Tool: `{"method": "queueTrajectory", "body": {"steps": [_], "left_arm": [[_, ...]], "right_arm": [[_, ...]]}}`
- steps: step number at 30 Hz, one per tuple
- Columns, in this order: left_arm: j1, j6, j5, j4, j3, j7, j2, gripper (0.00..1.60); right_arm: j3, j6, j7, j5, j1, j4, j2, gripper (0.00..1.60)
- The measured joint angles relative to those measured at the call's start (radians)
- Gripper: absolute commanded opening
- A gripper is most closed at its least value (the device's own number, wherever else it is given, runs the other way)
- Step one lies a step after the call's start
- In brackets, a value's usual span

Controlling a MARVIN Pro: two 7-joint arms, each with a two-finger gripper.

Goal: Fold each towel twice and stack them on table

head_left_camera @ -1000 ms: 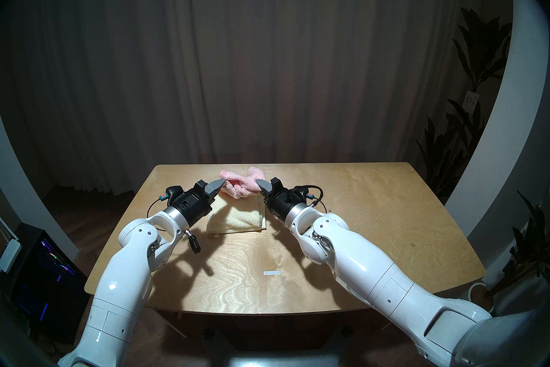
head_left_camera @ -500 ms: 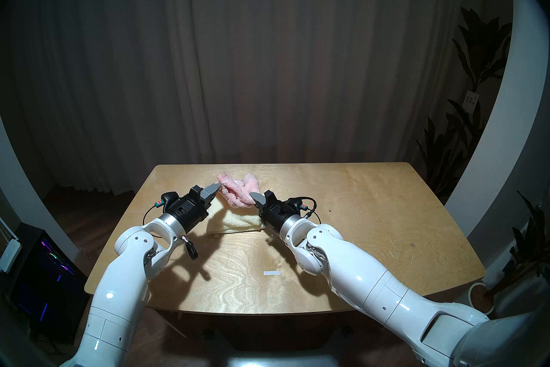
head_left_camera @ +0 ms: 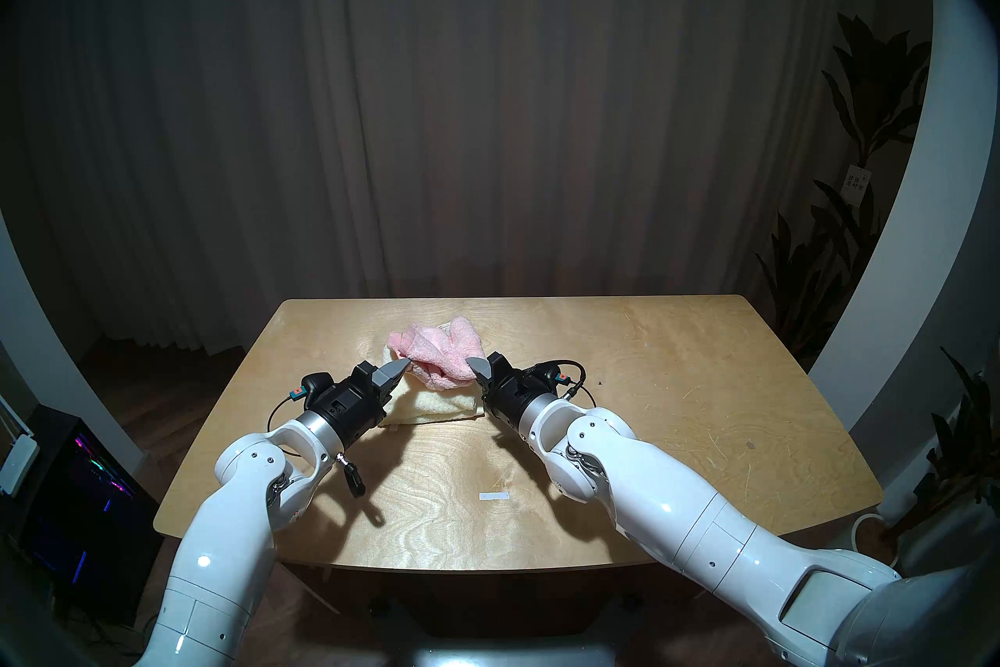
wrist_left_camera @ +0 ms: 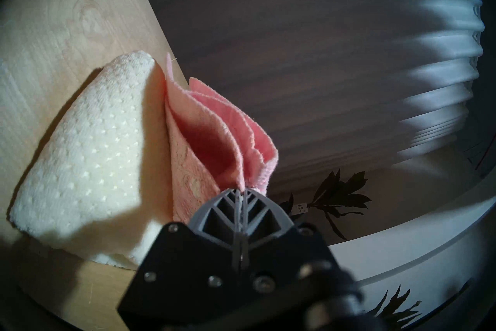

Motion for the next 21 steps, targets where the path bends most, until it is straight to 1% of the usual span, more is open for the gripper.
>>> {"method": "queueTrajectory", "body": {"steps": [1, 2, 3, 5, 6, 7, 8, 9, 10, 11, 17, 21], "left_arm": [[0.002, -0.001, 0.001, -0.001, -0.001, 0.003, 0.0, 0.53], [0.005, -0.003, 0.003, -0.002, -0.003, 0.009, 0.001, 0.65], [0.009, -0.006, 0.005, -0.003, -0.006, 0.016, 0.002, 0.7], [0.016, -0.01, 0.007, -0.006, -0.012, 0.027, 0.004, 0.78], [0.019, -0.012, 0.007, -0.008, -0.015, 0.031, 0.004, 1.06], [0.022, -0.014, 0.008, -0.01, -0.017, 0.036, 0.005, 1.22], [0.027, -0.016, 0.009, -0.013, -0.021, 0.041, 0.007, 1.31], [0.03, -0.017, 0.01, -0.015, -0.023, 0.044, 0.008, 1.33], [0.033, -0.019, 0.01, -0.018, -0.025, 0.047, 0.008, 1.43], [0.036, -0.02, 0.01, -0.02, -0.028, 0.049, 0.009, 1.59], [0.058, -0.027, 0.004, -0.044, -0.041, 0.046, 0.009, 1.6], [0.068, -0.032, 0.0, -0.059, -0.043, 0.047, 0.009, 1.6]], "right_arm": [[-0.002, -0.001, -0.001, -0.001, -0.001, -0.001, 0.0, 0.76], [-0.006, -0.003, -0.004, -0.004, -0.004, -0.002, 0.0, 1.51], [-0.011, -0.005, -0.005, -0.007, -0.006, -0.003, 0.0, 1.6], [-0.018, -0.008, -0.006, -0.011, -0.01, -0.005, -0.001, 1.6], [-0.021, -0.009, -0.006, -0.013, -0.011, -0.006, -0.001, 1.6], [-0.025, -0.011, -0.006, -0.015, -0.012, -0.007, -0.001, 1.6], [-0.028, -0.012, -0.006, -0.016, -0.014, -0.008, -0.001, 1.6], [-0.03, -0.013, -0.006, -0.017, -0.015, -0.009, -0.002, 1.6], [-0.031, -0.015, -0.006, -0.018, -0.015, -0.009, -0.002, 1.6], [-0.032, -0.015, -0.006, -0.018, -0.015, -0.01, -0.002, 1.6], [-0.029, -0.026, -0.011, -0.025, -0.016, -0.031, 0.004, 1.6], [-0.019, -0.034, -0.026, -0.028, -0.016, -0.051, 0.02, 1.6]]}}
